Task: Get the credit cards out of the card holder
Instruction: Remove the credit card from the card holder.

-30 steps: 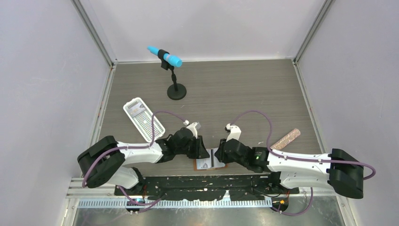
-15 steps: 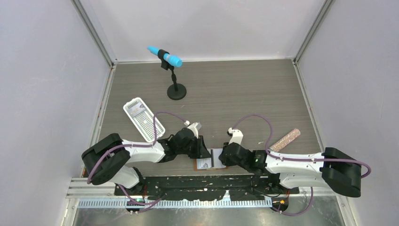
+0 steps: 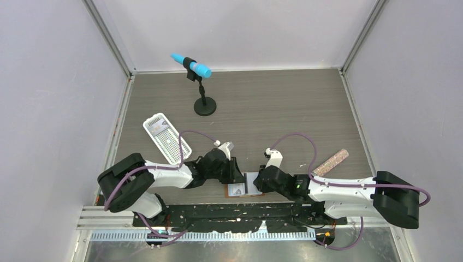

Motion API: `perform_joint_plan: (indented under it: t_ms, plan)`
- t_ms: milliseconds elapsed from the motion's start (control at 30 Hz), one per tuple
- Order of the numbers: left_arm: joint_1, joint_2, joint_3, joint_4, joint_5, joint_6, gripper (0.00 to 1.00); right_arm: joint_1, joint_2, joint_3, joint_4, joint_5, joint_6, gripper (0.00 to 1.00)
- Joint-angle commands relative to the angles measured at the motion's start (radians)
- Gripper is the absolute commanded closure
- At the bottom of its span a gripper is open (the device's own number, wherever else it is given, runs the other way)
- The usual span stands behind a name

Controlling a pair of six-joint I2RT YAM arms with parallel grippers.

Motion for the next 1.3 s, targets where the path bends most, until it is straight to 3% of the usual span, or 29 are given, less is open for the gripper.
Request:
perform_joint_plan:
  t_ms: [0,333,933,1267]
  plan:
    - [-0.006,0.021,-0.012,0.068,-0.014,-0.02,0.72,-0.001,-0.004,-0.021,0.001,0.0,0.012,0.82]
    - [-0.018,0.041,-0.036,0.15,0.011,-0.076,0.71,-0.001,0.0,-0.023,0.013,-0.007,0.018,0.82]
    - [-0.018,0.108,-0.091,0.482,0.085,-0.249,0.78,0.0,0.011,-0.042,0.035,-0.025,0.032,0.83]
    - [-0.018,0.135,-0.091,0.44,0.059,-0.208,0.78,0.0,0.012,-0.052,0.064,-0.03,0.042,0.83]
